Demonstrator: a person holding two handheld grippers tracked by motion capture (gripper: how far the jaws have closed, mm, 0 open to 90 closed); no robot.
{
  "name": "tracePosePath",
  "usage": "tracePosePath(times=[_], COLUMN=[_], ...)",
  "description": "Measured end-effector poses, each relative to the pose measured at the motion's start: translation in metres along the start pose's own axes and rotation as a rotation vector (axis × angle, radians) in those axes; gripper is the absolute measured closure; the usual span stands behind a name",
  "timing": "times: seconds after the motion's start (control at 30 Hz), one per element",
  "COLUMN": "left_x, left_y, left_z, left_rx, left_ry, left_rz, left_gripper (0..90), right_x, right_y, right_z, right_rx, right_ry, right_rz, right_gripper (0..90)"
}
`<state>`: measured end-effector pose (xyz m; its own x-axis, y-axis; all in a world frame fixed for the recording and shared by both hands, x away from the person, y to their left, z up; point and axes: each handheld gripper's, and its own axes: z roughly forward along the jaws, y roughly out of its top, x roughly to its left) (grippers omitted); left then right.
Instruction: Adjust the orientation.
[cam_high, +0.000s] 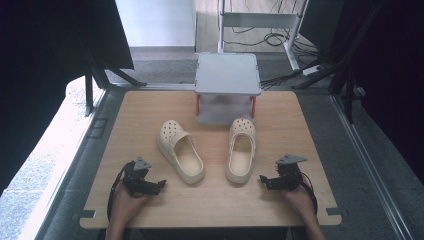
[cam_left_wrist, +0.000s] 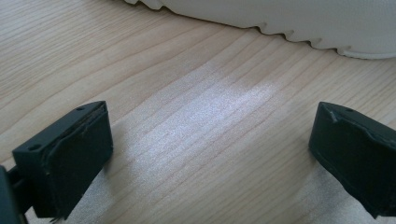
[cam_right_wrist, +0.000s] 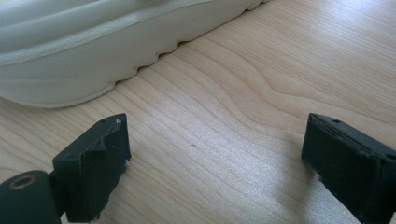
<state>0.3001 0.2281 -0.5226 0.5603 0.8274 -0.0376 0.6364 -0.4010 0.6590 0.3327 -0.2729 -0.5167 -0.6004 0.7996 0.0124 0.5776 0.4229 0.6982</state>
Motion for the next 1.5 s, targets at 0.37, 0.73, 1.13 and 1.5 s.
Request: tracePosePath(times=[0.37, 0.73, 1.13, 1.5], left_x=[0.0, 0.0, 0.0, 0.0], left_y=[0.0, 0.0, 0.0, 0.0], left_z=[0.0, 0.0, 0.0, 0.0], left_rx=[0.0, -0.002, -0.001, -0.003], left_ry=[0.0, 0.001, 0.001, 0.002], left_rz=[-0.001, -0.002, -0.002, -0.003], left_gripper=[0.0, 0.0, 0.0, 0.0], right_x=[-0.002, 0.005, 0.024, 0.048], right_y=[0.005, 0.026, 0.07, 0.116], right_z=[-0.024, -0.052, -0.055, -0.031], right_rx=[0.002, -0.079, -0.082, -0.076], right_ry=[0.056, 0.16, 0.23, 0.29], right_rz=[-0.018, -0.033, -0.097, -0.094], right_gripper=[0.1, 0.0, 0.0, 0.0])
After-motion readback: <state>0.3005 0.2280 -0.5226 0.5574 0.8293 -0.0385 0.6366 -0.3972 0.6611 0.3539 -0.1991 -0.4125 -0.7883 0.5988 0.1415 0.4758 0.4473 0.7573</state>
